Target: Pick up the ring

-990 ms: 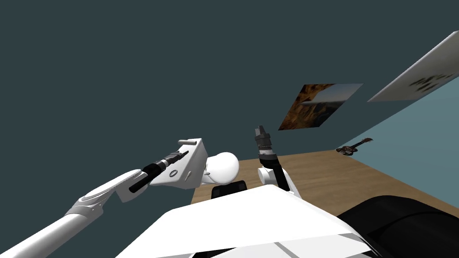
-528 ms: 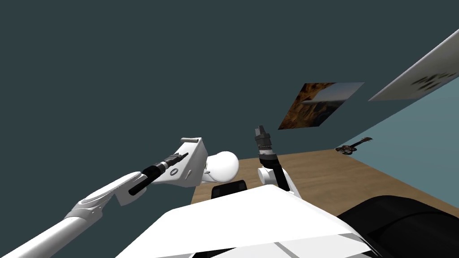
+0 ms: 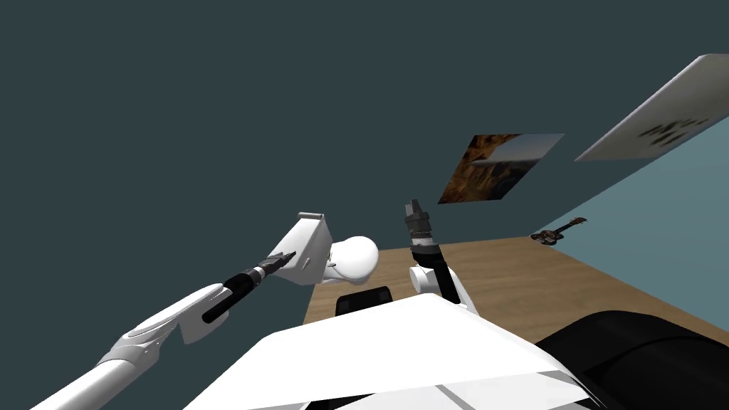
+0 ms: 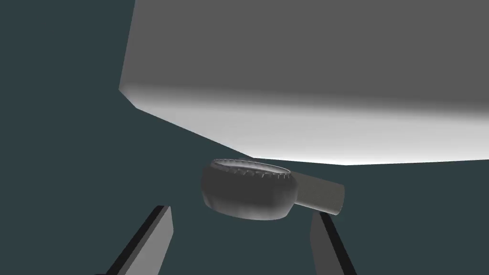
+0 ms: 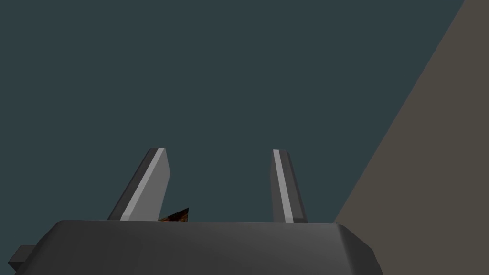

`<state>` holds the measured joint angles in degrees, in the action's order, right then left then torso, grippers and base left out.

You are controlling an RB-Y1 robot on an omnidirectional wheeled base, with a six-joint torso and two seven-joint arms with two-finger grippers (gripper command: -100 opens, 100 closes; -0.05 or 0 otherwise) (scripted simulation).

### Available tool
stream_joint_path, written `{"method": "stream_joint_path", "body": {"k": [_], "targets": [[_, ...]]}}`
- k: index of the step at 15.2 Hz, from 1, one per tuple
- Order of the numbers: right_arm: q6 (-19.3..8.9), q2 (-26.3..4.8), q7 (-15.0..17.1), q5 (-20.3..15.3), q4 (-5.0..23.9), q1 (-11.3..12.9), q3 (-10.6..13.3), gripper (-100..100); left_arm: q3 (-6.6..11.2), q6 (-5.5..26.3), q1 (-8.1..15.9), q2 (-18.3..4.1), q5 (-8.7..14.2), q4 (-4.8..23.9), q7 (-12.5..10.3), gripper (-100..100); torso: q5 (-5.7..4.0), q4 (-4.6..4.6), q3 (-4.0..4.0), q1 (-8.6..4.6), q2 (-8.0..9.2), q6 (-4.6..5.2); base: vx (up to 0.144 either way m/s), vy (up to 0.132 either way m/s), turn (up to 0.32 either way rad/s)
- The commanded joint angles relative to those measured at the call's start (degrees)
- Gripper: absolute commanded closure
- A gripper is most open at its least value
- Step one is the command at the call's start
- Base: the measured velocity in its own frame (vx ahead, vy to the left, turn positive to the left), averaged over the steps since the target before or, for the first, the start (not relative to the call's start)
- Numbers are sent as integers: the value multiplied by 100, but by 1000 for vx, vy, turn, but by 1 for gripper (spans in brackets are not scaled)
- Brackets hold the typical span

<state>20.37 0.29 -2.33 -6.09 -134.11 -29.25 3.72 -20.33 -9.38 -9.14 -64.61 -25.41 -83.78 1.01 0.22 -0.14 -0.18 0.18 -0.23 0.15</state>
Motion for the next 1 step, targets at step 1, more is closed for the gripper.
{"method": "stream_joint_path", "body": {"k": [1], "targets": [[0, 0, 0, 0, 0, 0, 0, 0, 0, 0, 0, 0, 0, 0, 0, 100, 0, 0, 0, 0, 0, 0, 53, -25, -51]]}}
